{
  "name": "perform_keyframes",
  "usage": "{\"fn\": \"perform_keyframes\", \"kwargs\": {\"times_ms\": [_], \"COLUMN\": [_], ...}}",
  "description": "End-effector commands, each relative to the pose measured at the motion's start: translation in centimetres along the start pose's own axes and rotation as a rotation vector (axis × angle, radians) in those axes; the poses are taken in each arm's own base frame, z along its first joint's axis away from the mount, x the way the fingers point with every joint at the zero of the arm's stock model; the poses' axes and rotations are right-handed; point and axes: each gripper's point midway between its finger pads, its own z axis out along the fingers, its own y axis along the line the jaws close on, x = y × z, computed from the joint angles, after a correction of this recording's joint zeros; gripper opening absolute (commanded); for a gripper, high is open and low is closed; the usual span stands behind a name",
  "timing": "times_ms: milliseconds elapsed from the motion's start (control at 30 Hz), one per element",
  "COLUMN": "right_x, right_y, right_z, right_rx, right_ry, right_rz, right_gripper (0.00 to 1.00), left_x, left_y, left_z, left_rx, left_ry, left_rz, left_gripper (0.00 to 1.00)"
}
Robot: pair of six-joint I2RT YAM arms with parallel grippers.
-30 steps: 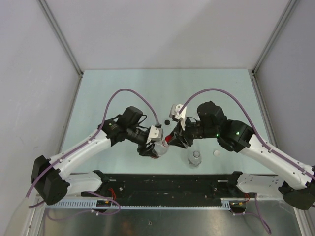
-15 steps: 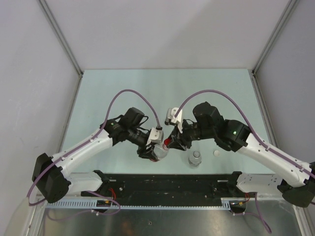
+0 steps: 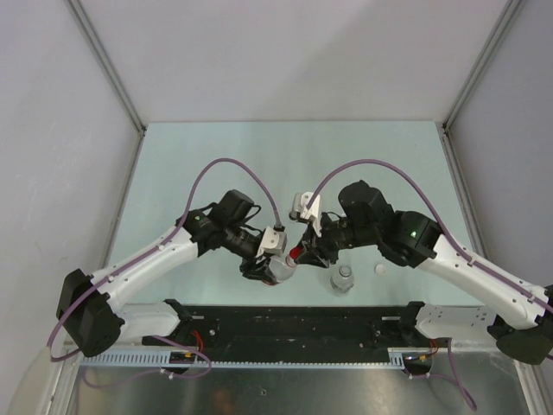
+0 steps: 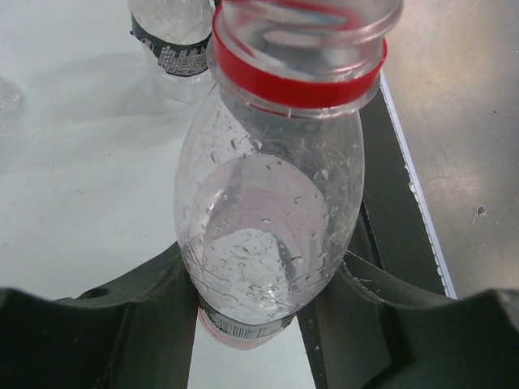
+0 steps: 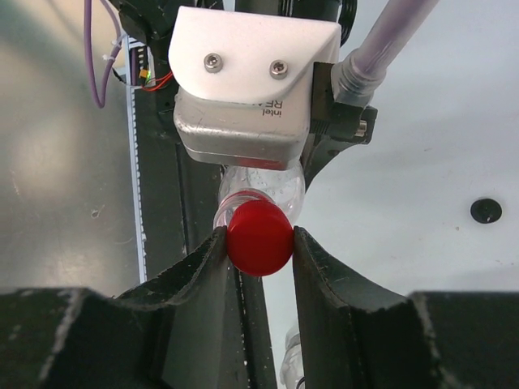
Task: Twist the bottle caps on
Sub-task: Screw the bottle cap onto the plastic bottle.
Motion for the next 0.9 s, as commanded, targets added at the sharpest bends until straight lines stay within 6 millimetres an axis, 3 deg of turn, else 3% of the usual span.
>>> {"fn": "perform_keyframes", "kwargs": {"times_ms": [0, 200, 567, 867], "right_x": [-0.5, -0.7, 0.2, 0.0], "right_y": [2.7, 3.5, 1.8, 1.4], "right_z": [-1.3, -1.5, 0.3, 0.6], "right_rx": [-0.091, -0.12, -0.047, -0.017], "right_ry": [-0.001, -0.01, 0.048, 0.044], "right_rz": [0.001, -0.008, -0.013, -0.001], "right_gripper": [0.35, 0.36, 0.37, 0.38], "left_x": [-1.2, -1.2, -1.9, -4.1], "left_y": [0.4, 0.6, 0.5, 0.9], "left_z": [-0.4, -0.3, -0.5, -1.5], "left_rx": [-0.021, -0.014, -0.012, -0.036], "left_ry": [-0.029, -0.026, -0.038, -0.076], "left_rz": [0.048, 0.038, 0.036, 0.075], "left_gripper": [0.55, 0.55, 0.55, 0.54]}}
